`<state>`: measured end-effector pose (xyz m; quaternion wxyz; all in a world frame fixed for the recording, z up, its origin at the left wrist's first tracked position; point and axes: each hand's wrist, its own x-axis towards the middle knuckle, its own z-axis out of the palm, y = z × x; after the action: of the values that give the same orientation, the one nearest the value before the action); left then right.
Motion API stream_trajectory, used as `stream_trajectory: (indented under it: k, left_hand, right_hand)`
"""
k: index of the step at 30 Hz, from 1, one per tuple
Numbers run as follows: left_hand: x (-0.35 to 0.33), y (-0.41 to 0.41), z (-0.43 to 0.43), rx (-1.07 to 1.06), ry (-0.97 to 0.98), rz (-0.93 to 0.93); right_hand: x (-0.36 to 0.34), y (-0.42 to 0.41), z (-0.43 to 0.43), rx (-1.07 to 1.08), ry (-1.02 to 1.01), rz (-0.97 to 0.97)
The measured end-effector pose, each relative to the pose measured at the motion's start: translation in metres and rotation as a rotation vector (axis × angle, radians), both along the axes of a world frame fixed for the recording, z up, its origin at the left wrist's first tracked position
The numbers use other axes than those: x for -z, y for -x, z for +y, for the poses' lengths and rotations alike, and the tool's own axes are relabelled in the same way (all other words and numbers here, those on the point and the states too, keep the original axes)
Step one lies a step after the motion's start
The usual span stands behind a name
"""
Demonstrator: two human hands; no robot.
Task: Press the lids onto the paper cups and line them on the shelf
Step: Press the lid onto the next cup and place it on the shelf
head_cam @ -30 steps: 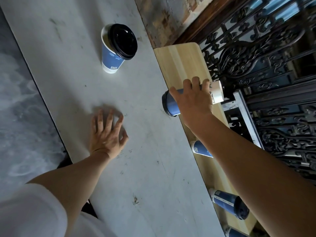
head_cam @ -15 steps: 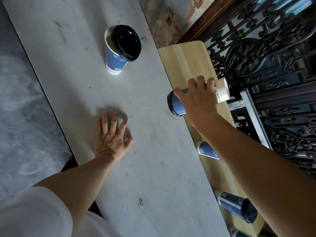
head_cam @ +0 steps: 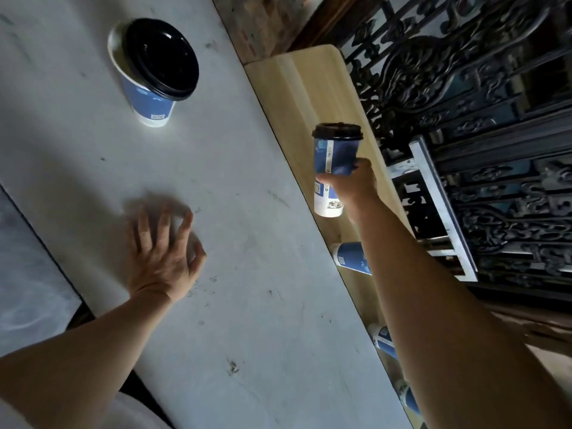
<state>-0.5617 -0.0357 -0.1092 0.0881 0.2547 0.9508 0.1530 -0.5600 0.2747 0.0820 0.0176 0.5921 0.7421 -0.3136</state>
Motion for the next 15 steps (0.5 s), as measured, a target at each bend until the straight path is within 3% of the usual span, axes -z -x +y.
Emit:
stream_trajectory:
  k: [7, 15]
  left_hand:
    - [-0.006, -0.001, 0.001, -0.009, 0.025, -0.001]
    - [-0.005, 0.0, 0.001, -0.002, 0.037, 0.032]
  right_hand:
    - [0.043, -0.018, 0.01, 0.301, -0.112, 0.224]
    - [0.083, -0.031, 0.004, 0.596, -0.015, 0.507]
